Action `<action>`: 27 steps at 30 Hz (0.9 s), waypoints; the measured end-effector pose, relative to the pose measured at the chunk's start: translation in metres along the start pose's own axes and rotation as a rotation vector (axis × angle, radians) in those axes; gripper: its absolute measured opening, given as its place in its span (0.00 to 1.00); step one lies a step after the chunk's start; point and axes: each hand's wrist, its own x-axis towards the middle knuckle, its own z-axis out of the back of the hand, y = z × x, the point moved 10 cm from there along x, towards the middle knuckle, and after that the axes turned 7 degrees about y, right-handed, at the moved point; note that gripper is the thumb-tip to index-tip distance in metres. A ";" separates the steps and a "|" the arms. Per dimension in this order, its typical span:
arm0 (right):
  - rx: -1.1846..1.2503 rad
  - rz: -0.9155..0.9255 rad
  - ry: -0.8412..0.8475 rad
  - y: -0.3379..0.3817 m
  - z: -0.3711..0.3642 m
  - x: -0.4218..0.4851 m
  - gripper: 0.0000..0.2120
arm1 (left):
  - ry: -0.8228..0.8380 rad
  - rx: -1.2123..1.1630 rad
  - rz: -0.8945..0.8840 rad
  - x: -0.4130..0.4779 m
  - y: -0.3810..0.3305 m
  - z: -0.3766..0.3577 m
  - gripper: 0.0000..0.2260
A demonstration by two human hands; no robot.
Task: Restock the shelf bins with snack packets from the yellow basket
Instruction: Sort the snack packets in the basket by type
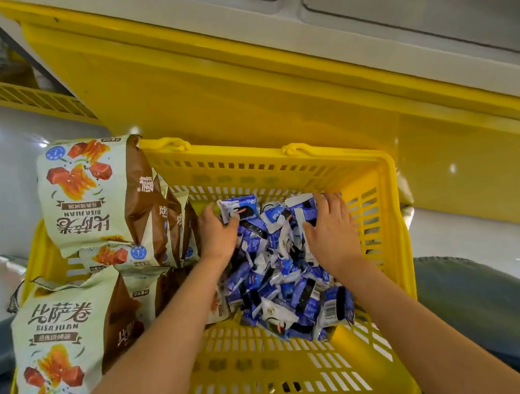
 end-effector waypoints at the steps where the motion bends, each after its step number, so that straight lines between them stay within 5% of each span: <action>1: -0.008 -0.009 0.016 -0.003 -0.002 0.004 0.27 | 0.026 -0.027 0.046 0.008 0.006 -0.001 0.27; 5: 0.034 -0.014 0.017 -0.007 -0.001 0.010 0.25 | 0.144 -0.187 0.166 0.027 0.023 -0.017 0.28; 10: 0.033 0.029 -0.014 -0.001 0.001 0.005 0.25 | 0.066 -0.152 -0.085 0.017 -0.009 -0.040 0.07; 16: -0.032 0.067 0.016 0.001 -0.006 0.000 0.24 | 0.064 0.323 -0.397 0.004 -0.037 -0.046 0.14; 21: 0.108 0.041 0.037 -0.004 -0.006 0.005 0.25 | 0.086 0.379 -0.665 -0.024 -0.061 -0.050 0.14; 24: 0.270 0.014 0.015 -0.008 0.006 0.010 0.23 | 0.139 0.256 -0.614 -0.028 -0.061 -0.061 0.16; 27: 0.135 0.074 -0.001 -0.002 0.014 0.009 0.23 | 0.223 0.347 -0.525 -0.022 -0.058 -0.074 0.19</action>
